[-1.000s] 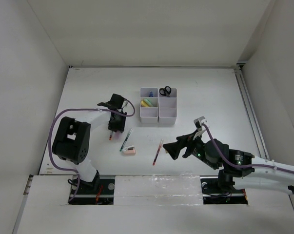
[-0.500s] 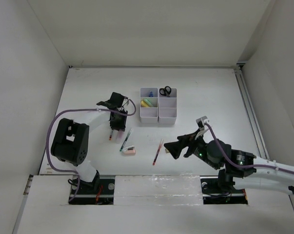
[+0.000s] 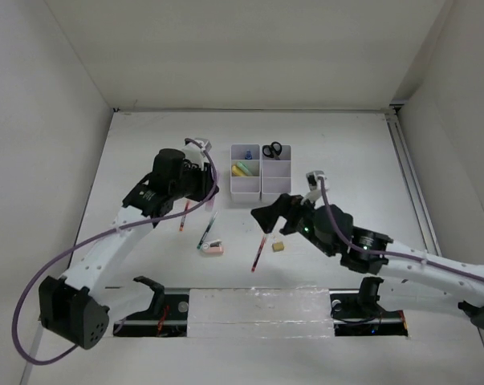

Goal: Sort the stationery into containers
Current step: Pass the stationery from the left arm to the right, then place the stationery into the container

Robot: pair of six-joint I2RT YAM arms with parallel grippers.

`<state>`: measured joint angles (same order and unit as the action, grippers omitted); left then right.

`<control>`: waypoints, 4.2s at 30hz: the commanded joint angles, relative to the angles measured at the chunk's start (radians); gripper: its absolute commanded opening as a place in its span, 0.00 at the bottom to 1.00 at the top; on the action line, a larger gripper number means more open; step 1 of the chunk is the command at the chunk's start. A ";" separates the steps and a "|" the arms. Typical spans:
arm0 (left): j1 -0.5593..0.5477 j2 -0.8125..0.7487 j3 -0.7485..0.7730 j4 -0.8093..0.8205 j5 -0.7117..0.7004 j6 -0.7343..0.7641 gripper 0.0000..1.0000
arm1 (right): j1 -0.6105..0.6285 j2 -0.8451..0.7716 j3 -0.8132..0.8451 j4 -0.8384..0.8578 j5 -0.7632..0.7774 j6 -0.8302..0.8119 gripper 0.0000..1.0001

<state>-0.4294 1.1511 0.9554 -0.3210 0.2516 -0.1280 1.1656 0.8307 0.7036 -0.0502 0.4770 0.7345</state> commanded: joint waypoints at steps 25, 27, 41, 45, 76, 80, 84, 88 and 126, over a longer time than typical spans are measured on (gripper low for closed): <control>0.001 -0.303 -0.076 0.120 0.334 0.028 0.00 | -0.135 0.584 0.479 0.239 -0.262 -0.043 0.62; 0.001 -0.312 -0.076 0.120 0.334 0.028 0.00 | -0.135 0.593 0.479 0.260 -0.284 -0.043 0.57; 0.001 -0.321 -0.076 0.111 0.241 0.028 0.28 | -0.144 0.624 0.450 0.312 -0.406 -0.076 0.00; 0.001 -0.321 -0.076 0.111 0.232 0.028 0.99 | -0.144 0.624 0.450 0.312 -0.320 -0.191 0.00; 0.001 -0.310 -0.086 0.046 -0.325 -0.130 1.00 | -0.386 0.964 0.634 0.363 -0.117 -0.753 0.00; 0.001 -0.310 -0.086 0.056 -0.316 -0.121 1.00 | -0.397 0.946 0.625 0.363 -0.167 -0.735 0.00; 0.001 -0.310 -0.086 0.056 -0.307 -0.121 1.00 | -0.409 0.915 0.614 0.363 -0.201 -0.702 0.00; 0.001 -0.310 -0.086 0.056 -0.298 -0.121 1.00 | -0.431 0.900 0.605 0.386 -0.212 -0.714 0.00; 0.001 -0.310 -0.086 0.065 -0.230 -0.093 1.00 | -0.419 0.963 0.453 0.542 -0.216 -0.776 0.54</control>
<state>-0.4301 0.8543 0.8738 -0.2882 0.0078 -0.2398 0.7395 1.7939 1.1782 0.4118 0.2386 -0.0460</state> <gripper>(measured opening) 0.997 0.501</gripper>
